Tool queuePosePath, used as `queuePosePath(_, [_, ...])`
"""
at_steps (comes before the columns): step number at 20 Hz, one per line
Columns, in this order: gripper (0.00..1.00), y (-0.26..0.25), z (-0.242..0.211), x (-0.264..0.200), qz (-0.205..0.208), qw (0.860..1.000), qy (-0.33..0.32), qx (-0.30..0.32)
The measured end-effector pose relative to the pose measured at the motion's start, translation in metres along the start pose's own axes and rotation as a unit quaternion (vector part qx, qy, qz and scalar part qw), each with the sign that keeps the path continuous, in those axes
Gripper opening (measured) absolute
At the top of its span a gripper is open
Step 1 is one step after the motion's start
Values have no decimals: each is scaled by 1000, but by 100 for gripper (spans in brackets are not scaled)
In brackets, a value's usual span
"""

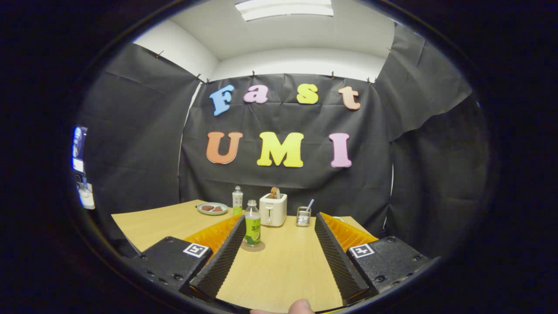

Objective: Take the bottle from table, then pour the juice into the cup, finally place the bottle on the coaster

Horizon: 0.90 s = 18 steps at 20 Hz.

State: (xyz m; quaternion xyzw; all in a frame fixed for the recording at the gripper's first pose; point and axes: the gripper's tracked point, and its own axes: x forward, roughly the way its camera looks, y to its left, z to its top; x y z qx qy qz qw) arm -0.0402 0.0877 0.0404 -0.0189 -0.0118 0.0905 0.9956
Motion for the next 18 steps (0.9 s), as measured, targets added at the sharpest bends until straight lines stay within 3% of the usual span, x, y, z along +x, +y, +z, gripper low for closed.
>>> queuePosePath(18, [100,10,3,5,2,1000,-2,7])
